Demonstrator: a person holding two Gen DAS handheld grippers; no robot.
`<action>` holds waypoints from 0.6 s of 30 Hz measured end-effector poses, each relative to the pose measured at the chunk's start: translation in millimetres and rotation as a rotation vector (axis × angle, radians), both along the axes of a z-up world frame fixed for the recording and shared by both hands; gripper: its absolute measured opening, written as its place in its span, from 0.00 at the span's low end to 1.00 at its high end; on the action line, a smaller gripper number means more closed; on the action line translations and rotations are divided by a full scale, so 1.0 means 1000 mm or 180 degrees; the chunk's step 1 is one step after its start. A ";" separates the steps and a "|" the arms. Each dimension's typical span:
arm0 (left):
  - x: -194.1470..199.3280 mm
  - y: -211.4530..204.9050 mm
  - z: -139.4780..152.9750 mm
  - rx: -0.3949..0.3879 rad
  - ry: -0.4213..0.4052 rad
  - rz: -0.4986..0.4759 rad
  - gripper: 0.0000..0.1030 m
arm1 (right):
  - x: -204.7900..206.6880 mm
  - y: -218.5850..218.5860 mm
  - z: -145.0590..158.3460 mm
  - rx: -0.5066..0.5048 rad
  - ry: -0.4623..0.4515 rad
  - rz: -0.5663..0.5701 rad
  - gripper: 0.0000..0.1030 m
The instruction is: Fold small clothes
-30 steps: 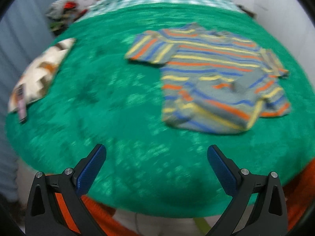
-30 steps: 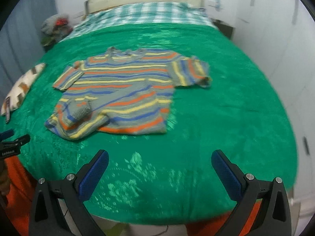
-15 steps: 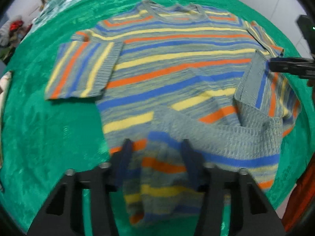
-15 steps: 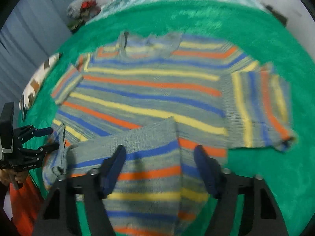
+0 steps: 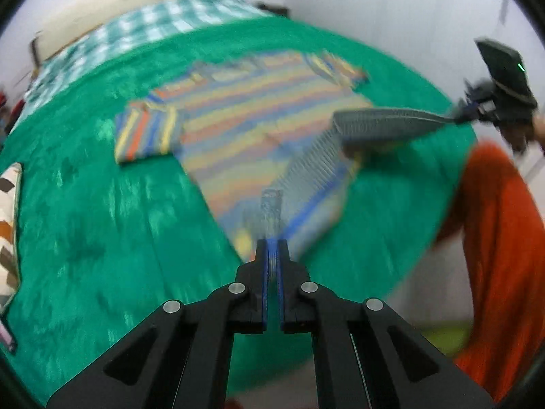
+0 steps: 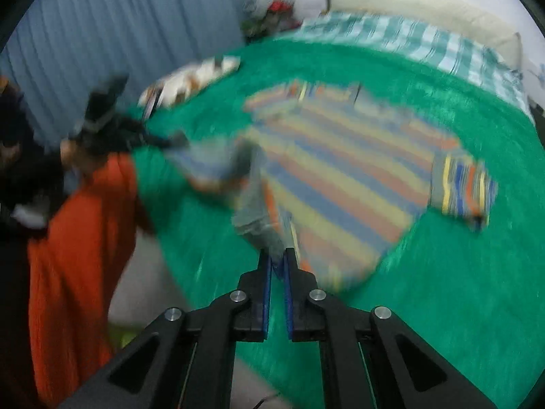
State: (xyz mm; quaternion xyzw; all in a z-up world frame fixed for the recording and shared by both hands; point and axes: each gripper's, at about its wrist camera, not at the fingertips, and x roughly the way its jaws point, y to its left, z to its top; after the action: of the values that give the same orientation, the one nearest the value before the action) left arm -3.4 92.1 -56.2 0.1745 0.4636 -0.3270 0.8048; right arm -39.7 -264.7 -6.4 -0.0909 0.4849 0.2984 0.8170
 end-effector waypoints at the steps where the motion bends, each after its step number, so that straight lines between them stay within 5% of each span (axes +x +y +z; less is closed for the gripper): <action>1: -0.008 0.002 -0.005 0.0083 0.0047 -0.0013 0.07 | -0.010 -0.003 -0.009 -0.0123 0.0090 -0.0013 0.07; 3: -0.012 0.013 -0.018 0.0210 0.0242 0.0089 0.09 | -0.022 -0.015 -0.034 -0.0344 0.0336 -0.0143 0.10; 5: -0.004 0.032 -0.019 0.0054 0.0347 0.0417 0.29 | -0.027 -0.027 -0.052 -0.0462 0.0550 -0.0336 0.17; 6: 0.005 0.045 -0.017 -0.0175 0.0407 0.0706 0.53 | -0.027 -0.034 -0.054 -0.0462 0.0580 -0.0455 0.27; 7: 0.011 0.054 -0.016 -0.0342 0.0429 0.0893 0.66 | -0.027 -0.040 -0.054 -0.0386 0.0610 -0.0560 0.39; 10: 0.026 0.061 -0.027 -0.0657 0.0614 0.1317 0.66 | -0.024 -0.058 -0.046 0.0011 0.0609 -0.1007 0.52; 17: 0.026 0.004 -0.091 0.0046 0.0871 0.1276 0.50 | 0.000 -0.067 -0.110 0.0687 0.1452 -0.1788 0.52; 18: 0.024 -0.002 -0.094 0.0100 0.0843 0.1254 0.34 | 0.001 -0.060 -0.123 0.0763 0.1572 -0.1730 0.49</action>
State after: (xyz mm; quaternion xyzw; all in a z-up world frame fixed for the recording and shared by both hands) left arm 20.3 89.7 -150.0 0.0488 0.5953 -0.1764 0.7824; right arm -38.3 -324.4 -129.7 0.2117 0.6352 0.1385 0.7298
